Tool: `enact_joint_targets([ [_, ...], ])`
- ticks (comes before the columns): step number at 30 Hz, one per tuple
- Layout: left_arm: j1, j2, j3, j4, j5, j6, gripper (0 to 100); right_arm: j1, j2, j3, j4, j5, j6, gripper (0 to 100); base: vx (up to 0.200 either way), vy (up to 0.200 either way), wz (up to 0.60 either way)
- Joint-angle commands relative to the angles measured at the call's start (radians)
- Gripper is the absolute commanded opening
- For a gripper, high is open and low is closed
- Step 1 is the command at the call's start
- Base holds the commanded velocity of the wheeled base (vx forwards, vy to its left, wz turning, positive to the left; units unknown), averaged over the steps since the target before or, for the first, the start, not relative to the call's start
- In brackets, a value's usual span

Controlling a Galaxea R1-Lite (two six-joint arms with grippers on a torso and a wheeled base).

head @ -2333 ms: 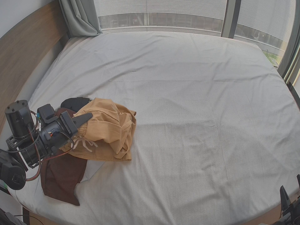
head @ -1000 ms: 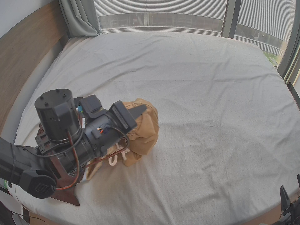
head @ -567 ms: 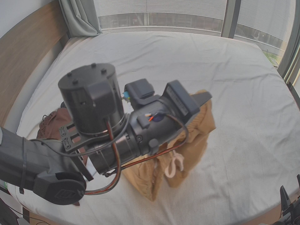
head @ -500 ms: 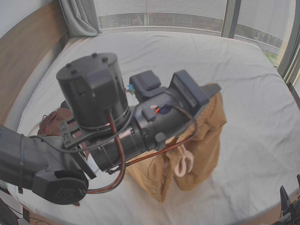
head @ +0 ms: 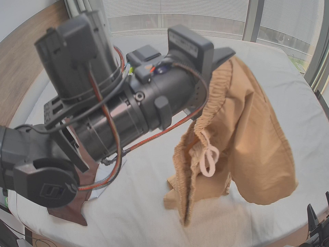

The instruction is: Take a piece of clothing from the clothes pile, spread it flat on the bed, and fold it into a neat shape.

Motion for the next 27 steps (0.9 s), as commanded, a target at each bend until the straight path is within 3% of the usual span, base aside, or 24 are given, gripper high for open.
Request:
enact_joint_targets([
  [1, 0.078, -0.002, 0.205, -0.005, 0.022, 0.103, 0, -0.001, -0.016, 0.016, 0.0, -0.001, 0.0, 100, 0.0, 0.0, 0.0],
  [5, 0.13, 0.033, 0.345, -0.107, 0.018, 0.19, 0, 0.001, -0.016, 0.016, 0.0, -0.001, 0.0, 100, 0.0, 0.0, 0.0],
  [16, 0.284, 0.13, 0.605, -0.449, 0.02, 0.221, 0, -0.001, -0.016, 0.016, 0.0, -0.001, 0.0, 100, 0.0, 0.0, 0.0],
  [27, 0.4, 0.194, 0.719, -0.65, 0.046, 0.287, 0, -0.001, -0.016, 0.016, 0.0, 0.001, -0.001, 100, 0.0, 0.0, 0.0],
])
